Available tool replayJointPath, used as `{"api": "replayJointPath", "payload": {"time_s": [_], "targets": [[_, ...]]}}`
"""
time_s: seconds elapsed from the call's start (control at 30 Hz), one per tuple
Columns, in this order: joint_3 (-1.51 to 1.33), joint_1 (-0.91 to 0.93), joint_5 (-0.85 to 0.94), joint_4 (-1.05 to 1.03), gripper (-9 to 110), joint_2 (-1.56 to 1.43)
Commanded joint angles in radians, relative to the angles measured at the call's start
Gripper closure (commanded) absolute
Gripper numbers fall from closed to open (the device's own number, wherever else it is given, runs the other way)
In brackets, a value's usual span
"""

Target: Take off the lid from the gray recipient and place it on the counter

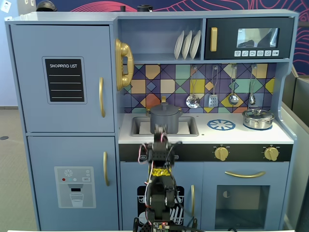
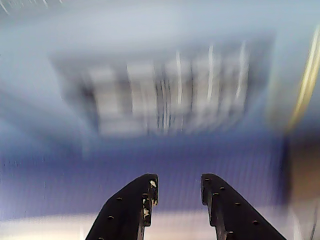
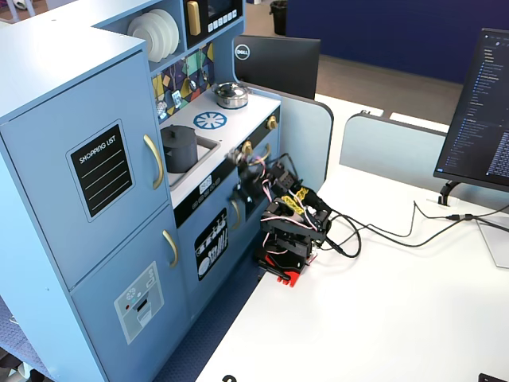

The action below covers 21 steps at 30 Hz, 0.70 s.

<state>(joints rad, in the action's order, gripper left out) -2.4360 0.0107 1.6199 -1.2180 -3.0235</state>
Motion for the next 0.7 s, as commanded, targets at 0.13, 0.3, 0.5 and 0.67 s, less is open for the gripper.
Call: {"api": "replayJointPath", "payload": {"time_s": [0.13, 0.3, 0.5, 0.67], "targets": [[0.334, -0.037, 0.037, 0.405, 102, 0.146], [0.336, -0.029, 0.025, 0.569, 100, 0.170], [0.327, 0.000, -0.008, 0.710, 96, 0.270], [0.324, 0.012, -0.029, 0.865, 92, 0.376]]}}
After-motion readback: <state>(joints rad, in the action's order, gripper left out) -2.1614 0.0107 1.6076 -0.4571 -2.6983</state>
